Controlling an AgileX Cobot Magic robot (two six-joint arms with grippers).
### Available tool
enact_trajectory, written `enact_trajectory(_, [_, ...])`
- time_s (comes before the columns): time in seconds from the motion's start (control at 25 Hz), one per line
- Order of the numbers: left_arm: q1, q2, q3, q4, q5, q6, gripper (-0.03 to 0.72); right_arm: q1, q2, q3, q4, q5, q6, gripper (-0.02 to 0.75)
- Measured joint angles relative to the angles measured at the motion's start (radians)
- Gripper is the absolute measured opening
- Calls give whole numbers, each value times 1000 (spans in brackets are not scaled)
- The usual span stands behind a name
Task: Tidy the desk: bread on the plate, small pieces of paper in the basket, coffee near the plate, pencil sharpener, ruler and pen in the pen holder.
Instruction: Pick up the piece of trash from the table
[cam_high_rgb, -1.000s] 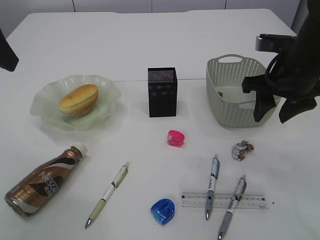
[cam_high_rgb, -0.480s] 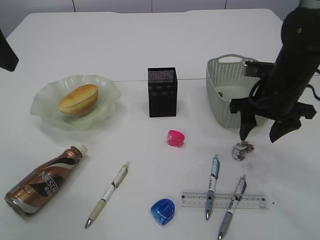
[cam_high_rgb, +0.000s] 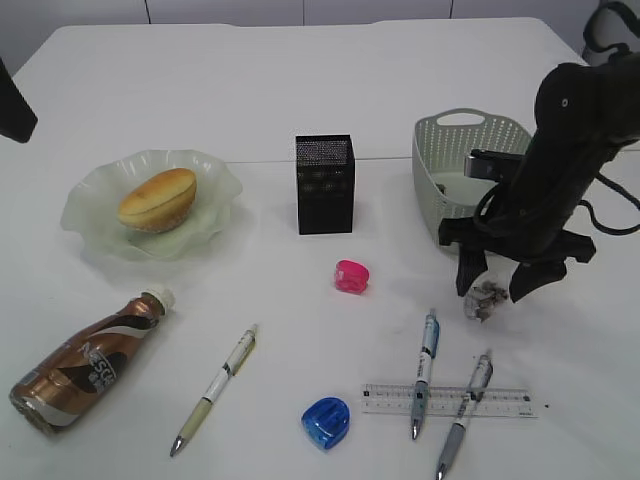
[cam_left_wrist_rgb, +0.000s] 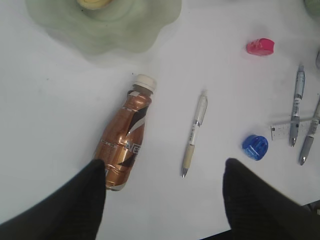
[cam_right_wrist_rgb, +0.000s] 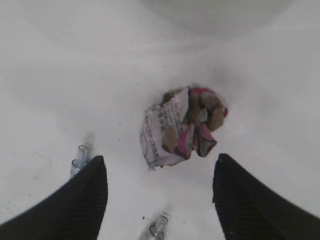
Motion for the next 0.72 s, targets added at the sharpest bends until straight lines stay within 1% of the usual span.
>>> enact_trajectory(0.32, [0, 0, 0, 0, 0, 0, 530, 0, 17, 0, 10, -70, -25, 509])
enact_trajectory(0.72, [0, 0, 0, 0, 0, 0, 529, 0, 17, 0, -24, -76, -31, 509])
